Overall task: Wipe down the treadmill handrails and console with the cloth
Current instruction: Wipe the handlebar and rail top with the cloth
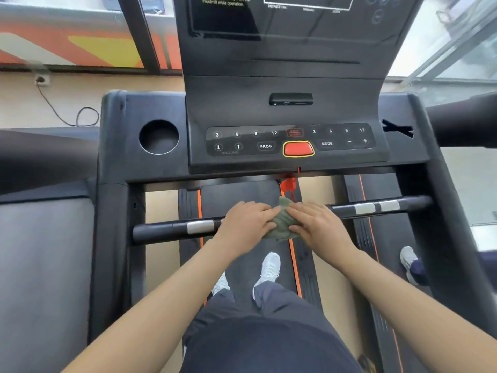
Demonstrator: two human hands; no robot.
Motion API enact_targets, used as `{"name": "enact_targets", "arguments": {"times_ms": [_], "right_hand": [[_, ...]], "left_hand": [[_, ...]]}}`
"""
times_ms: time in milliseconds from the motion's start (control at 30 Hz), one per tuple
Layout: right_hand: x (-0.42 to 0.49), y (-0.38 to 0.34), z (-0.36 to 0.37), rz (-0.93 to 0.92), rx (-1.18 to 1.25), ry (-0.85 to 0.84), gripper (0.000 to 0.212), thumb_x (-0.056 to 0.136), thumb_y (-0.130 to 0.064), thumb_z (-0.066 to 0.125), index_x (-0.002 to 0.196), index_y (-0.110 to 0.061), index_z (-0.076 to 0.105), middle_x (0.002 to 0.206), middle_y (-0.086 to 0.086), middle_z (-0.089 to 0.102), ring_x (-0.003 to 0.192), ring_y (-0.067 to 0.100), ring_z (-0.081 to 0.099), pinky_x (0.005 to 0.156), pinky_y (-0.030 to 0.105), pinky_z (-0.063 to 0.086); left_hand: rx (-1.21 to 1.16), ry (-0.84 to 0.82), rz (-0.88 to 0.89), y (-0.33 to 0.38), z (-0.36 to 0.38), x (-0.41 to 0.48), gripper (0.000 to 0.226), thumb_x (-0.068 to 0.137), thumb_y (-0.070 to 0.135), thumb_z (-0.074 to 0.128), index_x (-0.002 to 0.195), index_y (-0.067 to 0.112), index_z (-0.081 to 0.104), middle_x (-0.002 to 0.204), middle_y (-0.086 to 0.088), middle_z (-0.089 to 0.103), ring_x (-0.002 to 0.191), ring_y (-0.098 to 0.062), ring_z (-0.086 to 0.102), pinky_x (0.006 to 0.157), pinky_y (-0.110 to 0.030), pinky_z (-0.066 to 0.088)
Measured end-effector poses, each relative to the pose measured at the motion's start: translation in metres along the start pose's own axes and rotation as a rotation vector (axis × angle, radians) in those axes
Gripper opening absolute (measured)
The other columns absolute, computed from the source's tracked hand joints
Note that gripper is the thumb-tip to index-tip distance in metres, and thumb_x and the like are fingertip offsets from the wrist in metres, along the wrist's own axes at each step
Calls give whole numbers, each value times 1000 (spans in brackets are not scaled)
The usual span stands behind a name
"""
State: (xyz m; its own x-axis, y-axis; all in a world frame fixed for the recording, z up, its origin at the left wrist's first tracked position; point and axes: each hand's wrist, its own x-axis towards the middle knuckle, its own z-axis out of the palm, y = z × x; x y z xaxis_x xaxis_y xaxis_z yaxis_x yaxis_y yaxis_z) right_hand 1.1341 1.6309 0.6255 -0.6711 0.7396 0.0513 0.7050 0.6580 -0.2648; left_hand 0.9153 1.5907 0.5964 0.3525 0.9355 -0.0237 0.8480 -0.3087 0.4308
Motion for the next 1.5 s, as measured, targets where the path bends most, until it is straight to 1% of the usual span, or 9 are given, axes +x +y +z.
{"name": "enact_targets", "arguments": {"times_ms": [167, 300, 667, 900, 1000, 1200, 1300, 1400, 1500], "right_hand": [[4, -10, 11, -1, -5, 30, 33, 76, -19, 80, 107, -9, 74, 113, 2, 73, 101, 29, 66, 94, 38, 45], [27, -28, 17, -52, 49, -62, 31, 80, -28, 68, 106, -13, 75, 107, -1, 75, 92, 29, 67, 80, 41, 52], [73, -85, 38, -247, 170, -272, 49, 76, -21, 81, 123, -18, 67, 120, -3, 68, 101, 29, 61, 84, 45, 52], [103, -117, 45, -440, 246, -339, 44, 82, -7, 70, 124, -16, 67, 128, -1, 66, 104, 31, 62, 82, 45, 56], [116, -127, 50, -572, 268, -344, 45, 79, -1, 70, 122, -14, 67, 128, 1, 65, 106, 32, 63, 81, 45, 57], [146, -153, 54, -775, 299, -323, 42, 73, 3, 75, 112, -12, 72, 124, 1, 70, 100, 31, 68, 82, 38, 58], [157, -163, 51, -781, 333, -373, 46, 73, 1, 75, 115, -18, 72, 117, -4, 71, 102, 23, 67, 83, 37, 57], [159, -158, 48, -748, 353, -422, 44, 78, -3, 76, 118, -20, 74, 122, -6, 71, 107, 18, 66, 91, 32, 53], [155, -141, 43, -708, 312, -491, 46, 83, -8, 76, 126, -23, 71, 134, -10, 64, 116, 13, 62, 96, 4, 37]], "left_hand": [[18, 218, 19, -9, 0, -23, 27, 96, 35, 53, 111, 27, 74, 102, 8, 74, 82, -22, 68, 72, -35, 47], [47, 475, -66, -17, 1, -50, 13, 92, 28, 66, 96, 24, 78, 99, 6, 75, 83, -22, 66, 76, -35, 46], [60, 726, -720, 1, 15, -125, 11, 95, 22, 68, 87, 19, 76, 77, 1, 51, 68, -24, 47, 55, -37, 39], [-548, 1064, -1372, 22, 25, -117, 15, 89, 13, 73, 98, 23, 79, 88, 9, 75, 76, -15, 69, 74, -39, 56], [-1032, 1393, -1545, 20, 32, -104, 20, 90, 13, 69, 93, 32, 77, 88, 5, 78, 82, -17, 75, 81, -42, 61], [-1650, 1918, -1312, 3, 16, -85, 29, 103, 4, 55, 129, 5, 66, 117, -13, 74, 100, -19, 74, 81, -25, 60], [-1702, 1873, -1211, -5, 19, -82, 35, 104, 7, 52, 138, 5, 60, 128, -13, 70, 117, -26, 68, 102, -41, 55], [-1706, 1798, -1147, -3, 24, -79, 35, 106, 9, 47, 138, 10, 61, 128, -10, 70, 118, -26, 68, 102, -42, 55], [-1690, 1722, -1158, 5, 31, -71, 31, 107, 14, 47, 133, 14, 65, 123, -9, 73, 116, -27, 68, 98, -40, 57]]}}
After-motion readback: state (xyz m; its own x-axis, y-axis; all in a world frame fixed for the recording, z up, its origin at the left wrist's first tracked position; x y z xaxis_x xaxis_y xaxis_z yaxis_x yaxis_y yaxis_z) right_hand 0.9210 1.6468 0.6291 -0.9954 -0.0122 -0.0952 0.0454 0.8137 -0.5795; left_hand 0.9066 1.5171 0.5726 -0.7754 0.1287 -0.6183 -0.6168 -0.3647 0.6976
